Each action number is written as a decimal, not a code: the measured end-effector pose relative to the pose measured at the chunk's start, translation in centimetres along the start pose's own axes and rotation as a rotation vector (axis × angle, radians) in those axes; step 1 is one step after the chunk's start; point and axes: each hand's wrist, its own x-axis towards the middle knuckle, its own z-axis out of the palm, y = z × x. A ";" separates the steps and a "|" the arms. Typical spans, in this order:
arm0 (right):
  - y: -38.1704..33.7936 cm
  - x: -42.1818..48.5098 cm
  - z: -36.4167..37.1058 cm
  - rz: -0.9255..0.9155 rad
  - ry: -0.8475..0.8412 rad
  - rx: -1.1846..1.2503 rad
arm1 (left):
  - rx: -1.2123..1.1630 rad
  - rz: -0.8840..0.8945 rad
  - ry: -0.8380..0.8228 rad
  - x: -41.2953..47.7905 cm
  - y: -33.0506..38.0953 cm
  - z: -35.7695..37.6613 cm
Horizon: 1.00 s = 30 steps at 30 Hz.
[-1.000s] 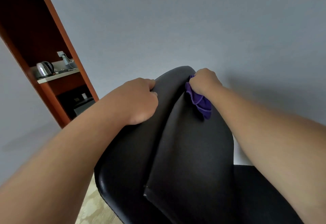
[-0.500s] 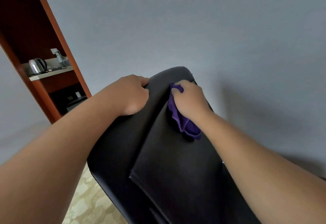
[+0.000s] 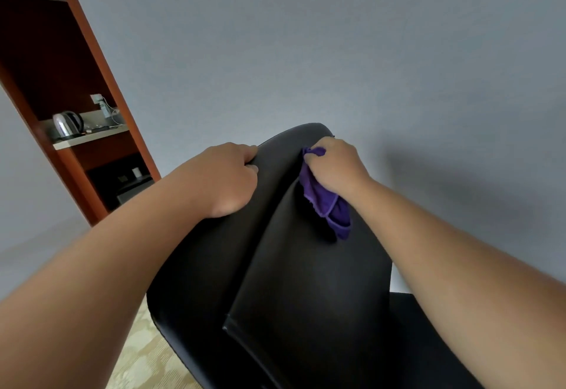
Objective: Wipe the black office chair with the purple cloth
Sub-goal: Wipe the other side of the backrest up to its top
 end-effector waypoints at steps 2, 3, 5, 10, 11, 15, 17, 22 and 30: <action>1.1 2.5 0.3 0.040 -0.003 -0.035 | -0.011 0.010 0.009 0.3 -0.3 0.1; 1.6 3.5 0.4 0.051 -0.008 -0.053 | -0.016 0.012 0.012 0.4 -0.4 0.1; 2.7 5.3 0.8 0.069 -0.013 -0.093 | -0.017 0.012 0.012 0.7 -0.5 0.1; 5.2 8.5 0.9 0.160 0.003 -0.141 | -0.017 0.013 0.017 1.0 -0.6 0.3; 5.5 8.9 1.0 0.177 0.005 -0.152 | -0.017 0.010 0.016 1.0 -0.7 0.3; 5.9 10.0 1.6 0.227 0.002 -0.169 | -0.011 -0.003 0.011 1.1 -0.7 0.1; 5.7 10.1 1.7 0.283 0.000 -0.135 | -0.012 -0.020 0.008 1.3 -0.7 0.1; 3.4 8.2 1.2 0.296 0.005 -0.081 | -0.023 -0.049 -0.011 1.8 -0.9 0.2; -1.9 -2.8 1.8 0.033 0.103 -0.014 | -0.044 -0.031 -0.011 1.5 -0.5 0.1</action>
